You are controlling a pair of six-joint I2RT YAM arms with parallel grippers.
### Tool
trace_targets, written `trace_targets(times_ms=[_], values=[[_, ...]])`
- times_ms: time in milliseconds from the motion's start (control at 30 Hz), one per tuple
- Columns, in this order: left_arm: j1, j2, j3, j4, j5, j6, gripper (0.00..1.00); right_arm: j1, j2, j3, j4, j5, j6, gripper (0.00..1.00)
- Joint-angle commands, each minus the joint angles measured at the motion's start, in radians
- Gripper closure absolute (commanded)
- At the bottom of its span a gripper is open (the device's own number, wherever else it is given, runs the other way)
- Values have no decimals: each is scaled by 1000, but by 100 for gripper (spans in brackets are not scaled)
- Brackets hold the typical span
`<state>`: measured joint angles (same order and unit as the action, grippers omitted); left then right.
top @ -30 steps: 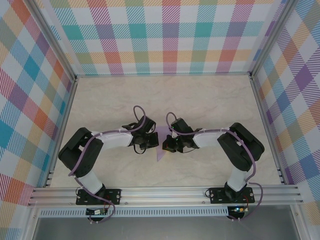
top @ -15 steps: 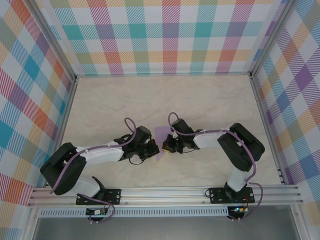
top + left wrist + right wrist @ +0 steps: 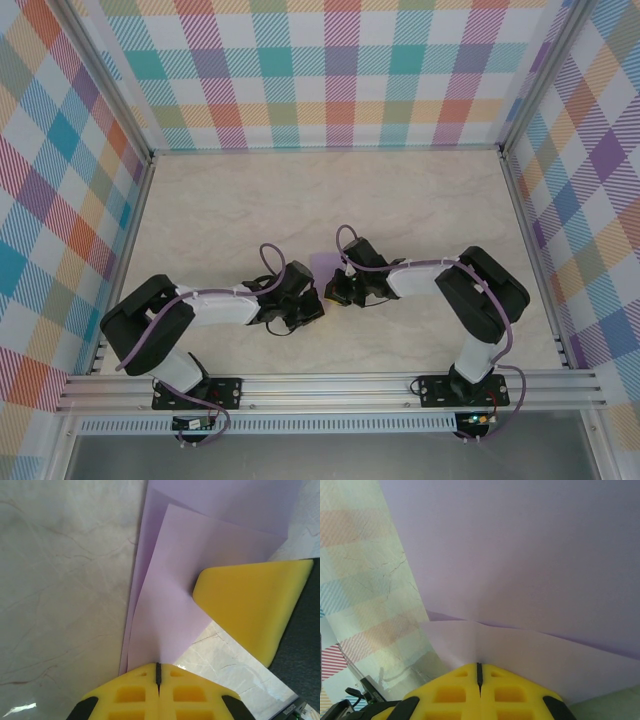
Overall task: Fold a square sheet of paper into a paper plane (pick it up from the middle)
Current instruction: Third fold the triangle at the center of the table.
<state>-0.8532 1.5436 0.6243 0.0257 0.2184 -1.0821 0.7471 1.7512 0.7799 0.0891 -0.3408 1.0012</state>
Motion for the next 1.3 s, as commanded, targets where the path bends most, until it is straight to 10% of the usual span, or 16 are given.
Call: trace_targets(times_ms=[0,700,1267], values=[[-15,0,-34,-83,-76,-12,100,3,-26,-10,-45,21,-87,100],[-20,7,-46,-57,-62,-13,100,32,-27,-43,-37,-15,-171,100],[-20,26,-48,-120,-71,-19,100,-216,-136,-12,-180,71,-285,100]])
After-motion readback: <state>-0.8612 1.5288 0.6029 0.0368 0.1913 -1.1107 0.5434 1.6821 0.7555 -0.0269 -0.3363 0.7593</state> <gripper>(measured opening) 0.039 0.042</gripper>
